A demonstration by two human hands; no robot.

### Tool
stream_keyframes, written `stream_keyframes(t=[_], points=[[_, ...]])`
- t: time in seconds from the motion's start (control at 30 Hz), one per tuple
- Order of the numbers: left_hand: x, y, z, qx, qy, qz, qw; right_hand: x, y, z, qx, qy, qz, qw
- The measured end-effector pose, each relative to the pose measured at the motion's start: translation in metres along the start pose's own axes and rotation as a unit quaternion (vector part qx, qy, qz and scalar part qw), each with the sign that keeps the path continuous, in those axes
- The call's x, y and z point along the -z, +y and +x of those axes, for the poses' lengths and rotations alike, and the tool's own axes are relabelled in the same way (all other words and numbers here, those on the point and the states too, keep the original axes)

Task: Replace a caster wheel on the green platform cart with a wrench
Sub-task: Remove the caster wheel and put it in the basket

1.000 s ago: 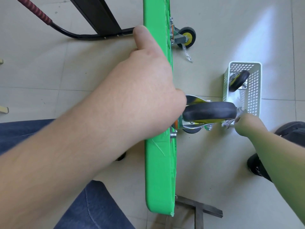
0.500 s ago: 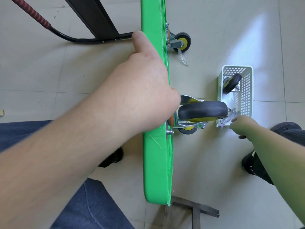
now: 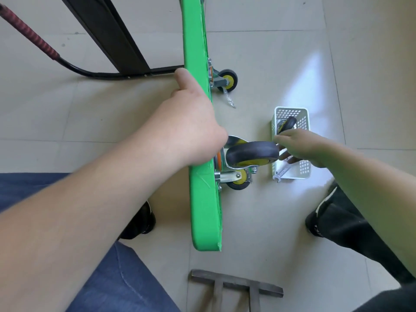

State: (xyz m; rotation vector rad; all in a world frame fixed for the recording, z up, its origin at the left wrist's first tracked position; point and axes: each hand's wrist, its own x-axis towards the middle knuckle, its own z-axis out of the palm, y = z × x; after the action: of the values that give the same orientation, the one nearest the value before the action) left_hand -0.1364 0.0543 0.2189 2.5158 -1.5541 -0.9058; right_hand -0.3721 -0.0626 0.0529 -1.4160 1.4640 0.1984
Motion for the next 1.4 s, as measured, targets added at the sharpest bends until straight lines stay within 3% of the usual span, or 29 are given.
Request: stream_keyframes(t=[0.1,0.17,0.27,0.37,0.47,1.0,1.4], points=[[0.0,0.002,-0.003,-0.001,0.011,-0.018,1.0,0.022,-0.041,-0.038,0.085,0.01,0.016,0.996],[0.002,0.004,-0.006,0.002,0.014,-0.033,0.999,0.031,-0.059,-0.071,0.156,-0.023,0.022,0.987],[0.003,0.005,-0.006,0.006,0.011,-0.042,0.999,0.032,-0.076,-0.117,0.263,-0.065,-0.089,0.959],[0.003,0.006,-0.008,0.009,0.011,-0.059,0.998,0.009,-0.082,-0.134,0.326,-0.047,-0.242,0.913],[0.002,0.006,-0.009,0.006,0.01,-0.063,0.998,-0.018,-0.082,-0.129,0.359,-0.028,-0.273,0.892],[0.001,-0.001,-0.004,-0.012,0.025,-0.062,0.998,-0.037,-0.078,-0.109,0.418,0.081,-0.299,0.854],[0.002,-0.002,-0.005,-0.022,0.029,-0.055,0.998,-0.001,-0.055,-0.11,0.353,0.093,-0.337,0.868]])
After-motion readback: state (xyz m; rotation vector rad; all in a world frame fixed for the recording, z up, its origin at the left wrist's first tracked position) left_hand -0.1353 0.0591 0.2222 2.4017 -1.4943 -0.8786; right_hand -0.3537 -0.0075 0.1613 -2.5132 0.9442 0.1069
